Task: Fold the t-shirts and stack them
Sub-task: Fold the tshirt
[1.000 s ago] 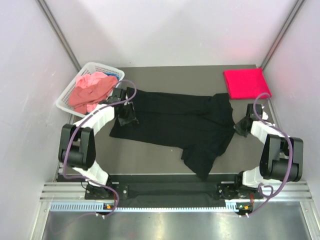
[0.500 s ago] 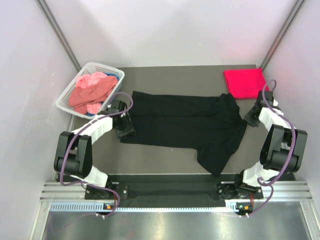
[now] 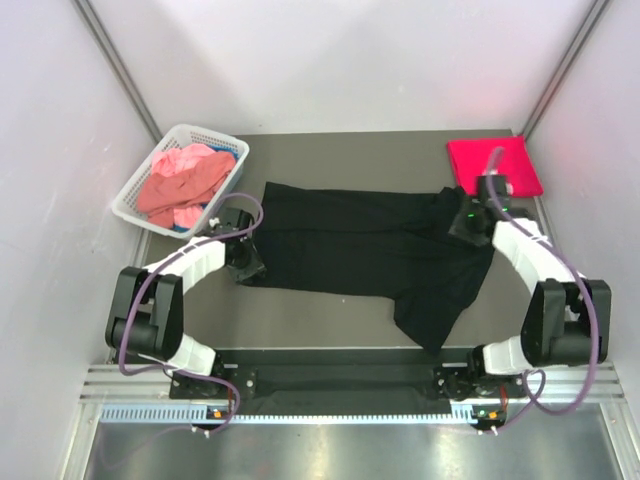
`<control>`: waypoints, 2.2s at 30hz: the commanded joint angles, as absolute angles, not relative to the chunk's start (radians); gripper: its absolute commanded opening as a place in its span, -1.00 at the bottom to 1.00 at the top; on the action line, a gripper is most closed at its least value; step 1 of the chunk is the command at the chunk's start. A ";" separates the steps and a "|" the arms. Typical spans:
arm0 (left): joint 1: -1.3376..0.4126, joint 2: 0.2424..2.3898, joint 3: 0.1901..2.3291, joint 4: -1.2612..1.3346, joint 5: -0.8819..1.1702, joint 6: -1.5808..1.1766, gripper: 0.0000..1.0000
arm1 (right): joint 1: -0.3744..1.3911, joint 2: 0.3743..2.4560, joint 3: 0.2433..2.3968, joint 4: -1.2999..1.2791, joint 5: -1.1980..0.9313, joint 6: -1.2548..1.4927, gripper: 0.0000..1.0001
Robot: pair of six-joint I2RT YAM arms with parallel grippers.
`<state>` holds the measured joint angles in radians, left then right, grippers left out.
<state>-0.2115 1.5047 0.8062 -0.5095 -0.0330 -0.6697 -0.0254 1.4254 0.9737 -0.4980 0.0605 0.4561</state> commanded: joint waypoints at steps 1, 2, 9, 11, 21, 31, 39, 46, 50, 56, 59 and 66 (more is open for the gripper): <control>-0.207 1.513 0.753 -0.531 -0.146 -0.687 -0.17 | 0.168 1.370 0.947 -0.486 0.023 0.423 -0.37; -0.207 1.506 0.747 -0.532 -0.144 -0.705 -0.21 | 0.207 1.365 0.940 -0.463 0.020 0.422 -0.36; -0.196 1.360 0.686 -0.618 -0.217 -0.814 -0.23 | 0.480 1.455 0.864 -0.376 0.020 0.419 -0.27; -0.196 1.306 0.683 -0.670 -0.270 -0.848 -0.22 | 0.535 1.480 0.838 -0.342 0.009 0.426 -0.27; -0.189 1.127 0.865 -0.730 -0.290 -0.831 -0.10 | 0.770 1.451 0.654 -0.282 0.043 0.543 -0.34; -0.186 1.144 0.959 -0.660 -0.259 -0.805 -0.07 | 0.865 1.289 0.620 -0.385 0.078 0.641 -0.35; -0.178 1.301 0.881 -0.456 -0.129 -0.830 -0.08 | 0.775 1.245 0.822 -0.531 0.238 0.641 -0.19; -0.176 1.410 0.769 -0.387 -0.095 -0.859 -0.32 | 0.470 1.356 0.966 -0.531 0.241 0.643 -0.25; -0.176 1.448 0.736 -0.390 -0.110 -0.894 -0.35 | 0.304 1.417 1.051 -0.586 0.278 0.759 -0.25; -0.169 1.465 0.664 -0.458 -0.204 -0.960 -0.27 | 0.121 1.525 1.149 -0.649 0.279 0.911 -0.25; -0.153 1.465 0.655 -0.511 -0.256 -0.983 -0.27 | 0.065 1.568 1.170 -0.667 0.270 0.936 -0.25; -0.135 1.296 0.612 -0.632 -0.354 -1.066 -0.30 | -0.034 1.611 1.167 -0.735 0.267 0.991 -0.26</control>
<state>-0.1551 1.3548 0.6651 -0.4553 -0.2089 -1.0302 0.0036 1.6108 1.1412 -0.6914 0.2611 0.9447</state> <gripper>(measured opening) 0.350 0.371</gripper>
